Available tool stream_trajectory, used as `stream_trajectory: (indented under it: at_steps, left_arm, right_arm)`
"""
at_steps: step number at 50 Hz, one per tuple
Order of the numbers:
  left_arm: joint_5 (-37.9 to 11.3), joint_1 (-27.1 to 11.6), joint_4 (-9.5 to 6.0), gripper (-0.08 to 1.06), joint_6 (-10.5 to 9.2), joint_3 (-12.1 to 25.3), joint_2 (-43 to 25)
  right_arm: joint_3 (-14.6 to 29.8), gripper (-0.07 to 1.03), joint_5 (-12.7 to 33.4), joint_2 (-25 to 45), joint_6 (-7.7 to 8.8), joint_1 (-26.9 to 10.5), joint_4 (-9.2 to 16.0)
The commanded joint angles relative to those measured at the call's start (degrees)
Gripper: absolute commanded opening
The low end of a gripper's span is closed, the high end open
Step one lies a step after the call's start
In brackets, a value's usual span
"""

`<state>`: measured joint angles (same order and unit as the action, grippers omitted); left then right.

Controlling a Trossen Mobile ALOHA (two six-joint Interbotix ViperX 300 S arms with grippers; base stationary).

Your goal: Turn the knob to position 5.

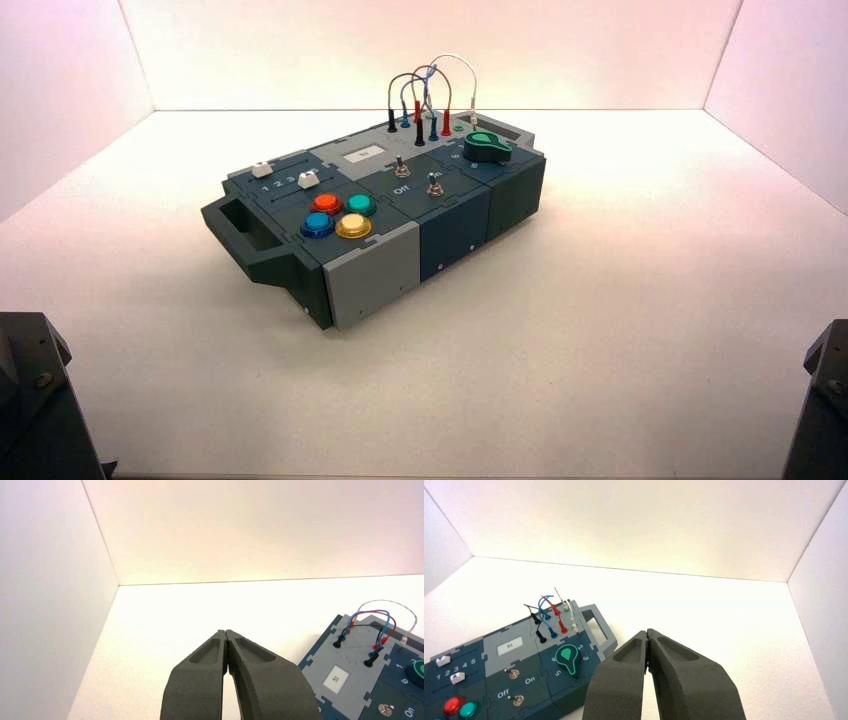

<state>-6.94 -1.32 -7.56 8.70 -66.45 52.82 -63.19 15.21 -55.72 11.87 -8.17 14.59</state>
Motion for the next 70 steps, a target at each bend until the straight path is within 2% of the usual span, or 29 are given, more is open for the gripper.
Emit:
stream_trajectory:
  at_steps: [1,16,23,30,34,43,50,59,70]
  left_arm:
    - [0.3,-0.4,0.09,-0.03,0.26,1.6,-0.3]
    - [0.3,-0.7,0.09,-0.03,0.26,1.5,-0.3]
    - [0.3,-3.2,0.18,-0.03,0.44,1.6,-1.8]
    - [0.0,-6.4,0.18,-0.03,0.88,2.6,-5.6]
    - [-1.5,-11.1,0.18,-0.03,1.85,5.3,-12.7]
    - [-3.6,-14.5,-0.26,-0.03,1.58,8.7,-20.2]
    - [-4.1,-14.6,-0.26,-0.03,1.58,8.3,-19.9]
    - [-3.1,-14.6,-0.35,-0.03,1.32,7.7,-17.6]
    - [-3.1,-14.6,-0.44,-0.03,1.05,7.4,-16.9]
  right_arm:
    - [2.2,-0.02,-0.3,0.4,-0.09,-0.4,0.2]
    - [2.2,-0.02,-0.3,0.4,-0.09,-0.5,0.2]
    - [2.4,-0.02,-0.3,0.4,-0.09,-0.4,0.3]
    - [2.4,-0.02,0.0,0.4,-0.18,-0.5,0.3]
    - [2.5,-0.02,0.0,0.4,-0.09,-0.4,0.3]
    - [2.7,-0.02,1.1,2.2,-0.18,-0.4,0.4]
    - [4.5,-0.02,3.3,7.1,-0.18,-2.0,2.0]
    - [8.7,-0.02,6.3,20.0,-0.18,-7.1,2.2]
    - [14.8,-0.02,10.4,33.5,-0.18,-8.8,2.7]
